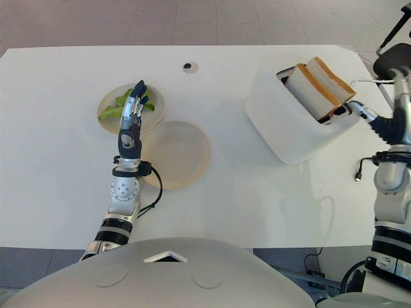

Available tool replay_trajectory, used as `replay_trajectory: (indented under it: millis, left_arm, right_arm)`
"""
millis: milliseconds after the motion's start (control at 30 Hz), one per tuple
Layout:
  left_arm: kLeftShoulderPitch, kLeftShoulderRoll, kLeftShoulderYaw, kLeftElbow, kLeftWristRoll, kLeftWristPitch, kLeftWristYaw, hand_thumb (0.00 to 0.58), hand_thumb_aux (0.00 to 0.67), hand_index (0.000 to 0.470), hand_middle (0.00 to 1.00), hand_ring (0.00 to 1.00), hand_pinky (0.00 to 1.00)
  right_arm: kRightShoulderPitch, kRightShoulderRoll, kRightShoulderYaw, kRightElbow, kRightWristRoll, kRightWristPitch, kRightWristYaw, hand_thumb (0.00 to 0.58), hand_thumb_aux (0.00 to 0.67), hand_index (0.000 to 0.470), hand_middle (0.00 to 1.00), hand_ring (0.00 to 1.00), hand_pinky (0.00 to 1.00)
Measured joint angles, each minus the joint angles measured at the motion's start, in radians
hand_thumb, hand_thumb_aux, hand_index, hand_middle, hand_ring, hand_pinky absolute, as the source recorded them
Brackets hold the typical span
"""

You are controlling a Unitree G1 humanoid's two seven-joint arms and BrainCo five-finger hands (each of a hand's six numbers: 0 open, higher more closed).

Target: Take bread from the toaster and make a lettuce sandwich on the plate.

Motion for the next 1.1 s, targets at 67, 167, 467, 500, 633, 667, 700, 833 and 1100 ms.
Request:
replay_trajectory:
  millis: [67,167,467,500,633,667,700,833,1100]
  left_arm:
    - [0.000,0.001,0.000,0.001,0.001,0.000,0.003,0.000,0.000,0.000,0.00,0.00,0.00]
    - [-0.002,0.000,0.000,0.003,0.003,-0.001,0.009,0.000,0.000,0.000,0.00,0.00,0.00]
    - [-0.004,-0.004,-0.004,0.003,0.021,-0.001,0.016,0.000,0.000,0.000,0.00,0.00,0.00]
    - [-0.004,-0.005,-0.005,0.003,0.022,-0.001,0.019,0.000,0.000,0.000,0.00,0.00,0.00]
    - [-0.007,-0.008,-0.005,0.008,0.024,-0.001,0.031,0.000,0.000,0.000,0.00,0.00,0.00]
    - [-0.008,-0.008,-0.005,0.010,0.024,-0.001,0.033,0.000,0.000,0.000,0.00,0.00,0.00]
    - [-0.009,-0.008,-0.005,0.011,0.025,-0.001,0.035,0.000,0.000,0.000,0.00,0.00,0.00]
    - [-0.018,-0.008,-0.005,0.023,0.039,-0.002,0.043,0.000,0.000,0.000,0.00,0.00,0.00]
    - [-0.009,0.010,0.125,-0.030,0.123,-0.010,0.183,0.000,0.000,0.000,0.00,0.00,0.00]
  right_arm:
    - [0.012,-0.014,0.028,-0.040,-0.009,-0.008,0.002,0.000,0.000,0.000,0.00,0.00,0.00]
    - [0.016,-0.023,0.051,-0.082,-0.008,-0.005,0.022,0.000,0.000,0.000,0.00,0.00,0.00]
    - [0.003,-0.044,0.069,-0.144,0.049,0.004,0.050,0.580,0.670,0.470,1.00,1.00,1.00]
    - [-0.004,-0.044,0.069,-0.144,0.063,0.001,0.050,0.580,0.670,0.470,1.00,1.00,1.00]
    - [-0.016,-0.049,0.069,-0.133,0.087,-0.015,0.046,0.580,0.670,0.470,1.00,1.00,1.00]
    - [-0.016,-0.049,0.068,-0.132,0.101,-0.026,0.037,0.580,0.670,0.470,1.00,1.00,1.00]
    - [-0.017,-0.048,0.063,-0.137,0.102,-0.038,0.021,0.580,0.670,0.470,1.00,1.00,1.00]
    - [-0.068,0.005,-0.031,-0.253,0.184,-0.118,-0.114,0.580,0.670,0.470,1.00,1.00,1.00]
    - [-0.055,0.150,0.360,-0.506,0.532,-0.357,0.098,0.580,0.670,0.470,1.00,1.00,1.00]
